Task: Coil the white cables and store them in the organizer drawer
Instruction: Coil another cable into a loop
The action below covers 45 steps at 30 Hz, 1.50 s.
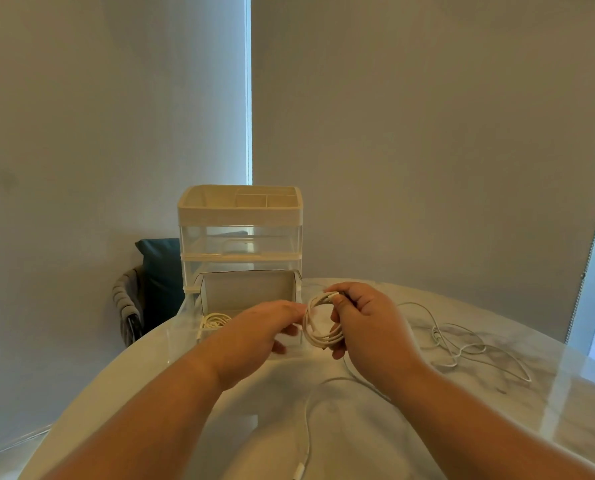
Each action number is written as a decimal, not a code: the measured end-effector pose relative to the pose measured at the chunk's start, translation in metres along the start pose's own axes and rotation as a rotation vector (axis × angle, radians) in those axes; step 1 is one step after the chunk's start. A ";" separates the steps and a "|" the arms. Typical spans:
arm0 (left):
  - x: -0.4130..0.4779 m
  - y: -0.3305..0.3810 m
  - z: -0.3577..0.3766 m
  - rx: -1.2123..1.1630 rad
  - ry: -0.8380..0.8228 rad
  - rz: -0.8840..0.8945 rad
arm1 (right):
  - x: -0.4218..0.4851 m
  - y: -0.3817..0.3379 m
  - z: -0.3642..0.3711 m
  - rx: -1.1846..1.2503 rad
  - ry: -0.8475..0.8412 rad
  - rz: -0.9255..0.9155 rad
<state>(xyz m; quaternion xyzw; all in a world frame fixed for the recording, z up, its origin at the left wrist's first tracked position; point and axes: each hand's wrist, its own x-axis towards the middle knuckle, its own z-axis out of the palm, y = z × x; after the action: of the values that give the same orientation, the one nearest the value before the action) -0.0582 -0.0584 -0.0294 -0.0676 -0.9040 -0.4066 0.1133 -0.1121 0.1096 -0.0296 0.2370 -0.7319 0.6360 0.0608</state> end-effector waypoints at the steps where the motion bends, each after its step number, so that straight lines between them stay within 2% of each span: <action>1: 0.001 0.002 0.001 -0.132 0.025 -0.022 | 0.000 0.001 0.001 -0.002 -0.008 0.006; 3: 0.003 0.005 0.003 -0.389 0.048 -0.087 | 0.001 0.001 0.002 0.006 -0.018 0.020; 9: 0.005 0.006 0.009 -0.577 0.102 -0.161 | 0.005 0.005 -0.001 0.015 -0.033 0.100; 14: 0.006 0.005 0.005 -0.549 0.173 -0.200 | 0.011 0.008 -0.005 0.050 -0.119 0.128; 21: 0.004 0.001 -0.001 -0.668 0.173 -0.261 | 0.010 0.015 -0.011 0.033 -0.376 0.069; 30: 0.003 0.003 -0.007 -0.797 0.111 -0.398 | 0.013 0.024 -0.001 -0.154 -0.199 -0.025; 37: 0.001 -0.002 -0.011 -0.737 0.070 -0.434 | 0.008 0.025 0.003 -0.146 -0.217 -0.005; 45: 0.000 -0.006 -0.015 -0.704 0.055 -0.456 | 0.003 0.018 0.006 -0.297 -0.222 -0.056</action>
<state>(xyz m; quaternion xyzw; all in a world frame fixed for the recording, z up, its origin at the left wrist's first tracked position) -0.0576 -0.0734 -0.0238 0.1103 -0.6985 -0.7070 0.0143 -0.1207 0.1049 -0.0455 0.3144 -0.8130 0.4890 0.0315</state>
